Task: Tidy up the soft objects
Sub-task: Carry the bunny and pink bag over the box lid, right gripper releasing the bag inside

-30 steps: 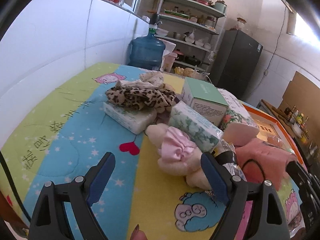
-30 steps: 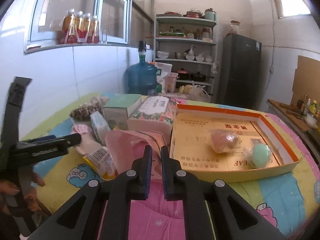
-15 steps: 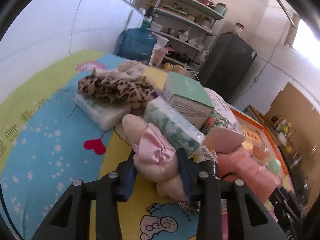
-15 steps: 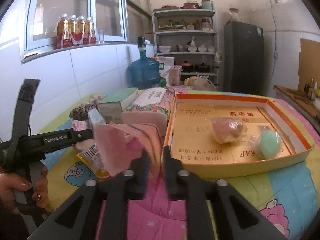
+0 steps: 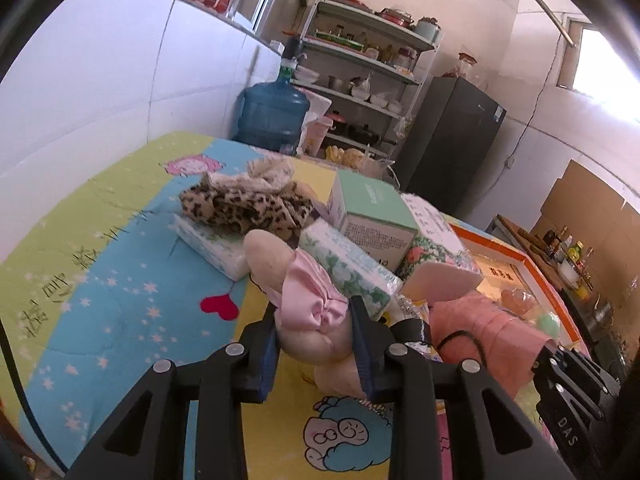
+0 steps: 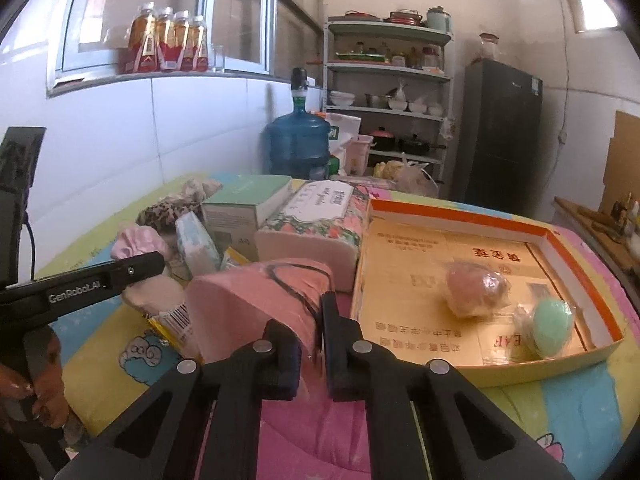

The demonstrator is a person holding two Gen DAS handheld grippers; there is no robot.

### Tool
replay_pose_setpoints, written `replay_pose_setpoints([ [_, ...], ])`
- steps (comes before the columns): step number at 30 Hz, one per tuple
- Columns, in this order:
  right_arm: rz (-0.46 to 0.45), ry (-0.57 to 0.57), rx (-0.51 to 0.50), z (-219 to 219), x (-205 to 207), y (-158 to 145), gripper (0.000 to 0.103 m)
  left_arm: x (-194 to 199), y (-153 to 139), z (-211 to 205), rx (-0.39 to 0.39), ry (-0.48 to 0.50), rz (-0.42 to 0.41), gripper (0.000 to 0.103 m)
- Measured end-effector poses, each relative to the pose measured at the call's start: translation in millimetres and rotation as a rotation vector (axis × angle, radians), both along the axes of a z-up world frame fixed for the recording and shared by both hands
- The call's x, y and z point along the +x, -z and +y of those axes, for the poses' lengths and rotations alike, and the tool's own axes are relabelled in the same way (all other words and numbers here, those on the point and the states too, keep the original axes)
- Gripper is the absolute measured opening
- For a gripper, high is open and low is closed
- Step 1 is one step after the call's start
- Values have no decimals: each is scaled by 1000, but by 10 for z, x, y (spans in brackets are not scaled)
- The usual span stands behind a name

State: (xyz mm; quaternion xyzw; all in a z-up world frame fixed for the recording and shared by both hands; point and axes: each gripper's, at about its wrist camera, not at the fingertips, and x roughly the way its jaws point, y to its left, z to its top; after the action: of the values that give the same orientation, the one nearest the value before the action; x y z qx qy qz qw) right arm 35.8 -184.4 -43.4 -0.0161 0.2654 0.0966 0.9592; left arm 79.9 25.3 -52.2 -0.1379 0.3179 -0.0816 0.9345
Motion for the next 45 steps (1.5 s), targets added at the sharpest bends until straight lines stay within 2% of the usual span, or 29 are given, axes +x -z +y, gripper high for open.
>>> replay_pose_setpoints([
  [4, -20, 4, 42, -68, -44, -82, 9, -100, -114, -28, 32, 3, -43, 32],
  [11, -80, 33, 52, -150, -166, -272, 9, -232, -305, -170, 82, 23, -98, 32],
  [25, -196, 135, 95, -673, -523, -585, 9, -482, -731, -652, 75, 158, -205, 32],
  [34, -255, 239, 84, -1172, -733, -710, 9, -401, -800, -1165, 33, 292, -191, 33],
  [45, -265, 344, 105, -1801, -841, -679, 9, -204, -754, -1792, 4, 372, -168, 33],
])
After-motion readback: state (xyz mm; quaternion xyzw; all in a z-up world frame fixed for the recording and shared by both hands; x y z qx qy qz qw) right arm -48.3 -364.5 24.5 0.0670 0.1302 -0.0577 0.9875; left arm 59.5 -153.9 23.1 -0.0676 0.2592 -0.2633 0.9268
